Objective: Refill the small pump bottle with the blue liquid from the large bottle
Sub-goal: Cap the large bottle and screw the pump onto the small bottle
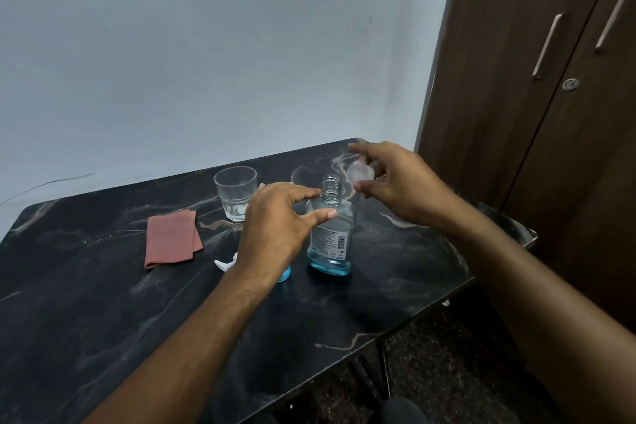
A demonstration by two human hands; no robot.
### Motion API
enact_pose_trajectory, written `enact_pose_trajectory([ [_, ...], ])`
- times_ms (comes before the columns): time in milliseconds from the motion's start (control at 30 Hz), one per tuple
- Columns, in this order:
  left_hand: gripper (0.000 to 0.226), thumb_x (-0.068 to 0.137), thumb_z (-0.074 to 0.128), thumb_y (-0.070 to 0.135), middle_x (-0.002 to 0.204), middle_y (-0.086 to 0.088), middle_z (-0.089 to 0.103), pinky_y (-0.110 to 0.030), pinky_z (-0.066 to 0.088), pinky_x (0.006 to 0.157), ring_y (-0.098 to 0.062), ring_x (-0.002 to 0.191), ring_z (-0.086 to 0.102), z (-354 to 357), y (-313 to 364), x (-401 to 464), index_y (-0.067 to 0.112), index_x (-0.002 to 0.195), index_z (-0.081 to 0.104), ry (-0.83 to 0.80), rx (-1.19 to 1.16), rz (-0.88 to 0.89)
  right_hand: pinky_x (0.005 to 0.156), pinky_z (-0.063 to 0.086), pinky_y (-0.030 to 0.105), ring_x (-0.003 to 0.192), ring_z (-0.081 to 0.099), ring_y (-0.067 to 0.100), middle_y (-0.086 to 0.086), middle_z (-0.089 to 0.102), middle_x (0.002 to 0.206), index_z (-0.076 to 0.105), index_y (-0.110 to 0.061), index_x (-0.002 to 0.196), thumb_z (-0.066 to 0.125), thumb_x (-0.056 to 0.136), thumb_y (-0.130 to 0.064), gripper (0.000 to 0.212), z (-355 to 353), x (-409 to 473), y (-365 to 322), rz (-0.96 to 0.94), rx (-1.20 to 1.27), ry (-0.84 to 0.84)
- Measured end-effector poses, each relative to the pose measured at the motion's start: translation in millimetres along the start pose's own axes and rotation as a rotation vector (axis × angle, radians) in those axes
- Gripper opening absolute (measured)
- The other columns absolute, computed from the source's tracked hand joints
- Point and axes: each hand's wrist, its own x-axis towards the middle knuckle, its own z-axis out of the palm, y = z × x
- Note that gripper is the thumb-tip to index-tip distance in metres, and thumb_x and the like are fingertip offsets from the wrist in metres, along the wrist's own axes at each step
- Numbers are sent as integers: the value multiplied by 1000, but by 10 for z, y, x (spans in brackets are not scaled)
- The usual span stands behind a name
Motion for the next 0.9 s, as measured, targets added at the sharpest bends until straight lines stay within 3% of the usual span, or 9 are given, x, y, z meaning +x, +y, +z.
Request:
enact_pose_trajectory([
  [167, 49, 61, 85, 53, 108, 8, 76, -28, 50, 92, -10, 109, 61, -11, -23, 29, 31, 104, 80, 13, -23, -17, 84, 57, 35, 86, 65, 11, -1, 70, 106, 70, -17, 125, 83, 80, -13, 47, -119, 132, -206, -87, -150, -151],
  [333, 59, 55, 76, 65, 103, 9, 73, -23, 45, 84, -7, 105, 57, -6, -19, 55, 31, 102, 81, -8, -3, -24, 94, 50, 40, 107, 57, 15, 0, 60, 124, 49, -29, 147, 66, 95, -18, 56, -170, 265, -330, -253, -364, -326],
  [433, 63, 53, 73, 69, 106, 7, 72, -23, 45, 85, -9, 108, 58, -18, -15, 68, 31, 103, 80, -37, 9, -44, 93, 51, 30, 106, 61, 10, -1, 65, 130, 49, -25, 148, 70, 93, -15, 60, -153, 316, -372, -262, -312, -338],
  [533, 63, 52, 72, 68, 105, 8, 73, -24, 47, 85, -7, 107, 57, -27, -3, 73, 30, 102, 81, -37, 5, -55, 84, 50, 22, 101, 66, 9, 0, 73, 122, 64, -19, 134, 78, 85, -17, 51, -140, 374, -404, -264, -352, -356],
  [700, 61, 54, 76, 67, 106, 7, 74, -24, 47, 82, -8, 107, 59, -25, -9, 79, 29, 101, 81, -38, 16, -53, 64, 60, 32, 67, 70, 11, 1, 78, 85, 79, -16, 98, 85, 77, -35, 28, -124, 468, -404, -170, -329, -363],
  [833, 64, 52, 73, 68, 101, 9, 75, -13, 40, 73, -9, 105, 61, -14, -9, 76, 26, 99, 82, -23, 3, -49, 51, 36, 30, 52, 46, 17, 4, 60, 62, 67, -4, 73, 77, 72, -64, 61, -7, 528, -427, -128, -491, -267],
  [900, 63, 52, 73, 68, 103, 8, 76, -8, 34, 70, -6, 103, 61, -10, -13, 76, 26, 98, 81, -30, 5, -54, 51, 37, 30, 54, 48, 15, 3, 57, 63, 63, -5, 71, 64, 74, -76, 71, 61, 521, -410, -111, -551, -236],
])
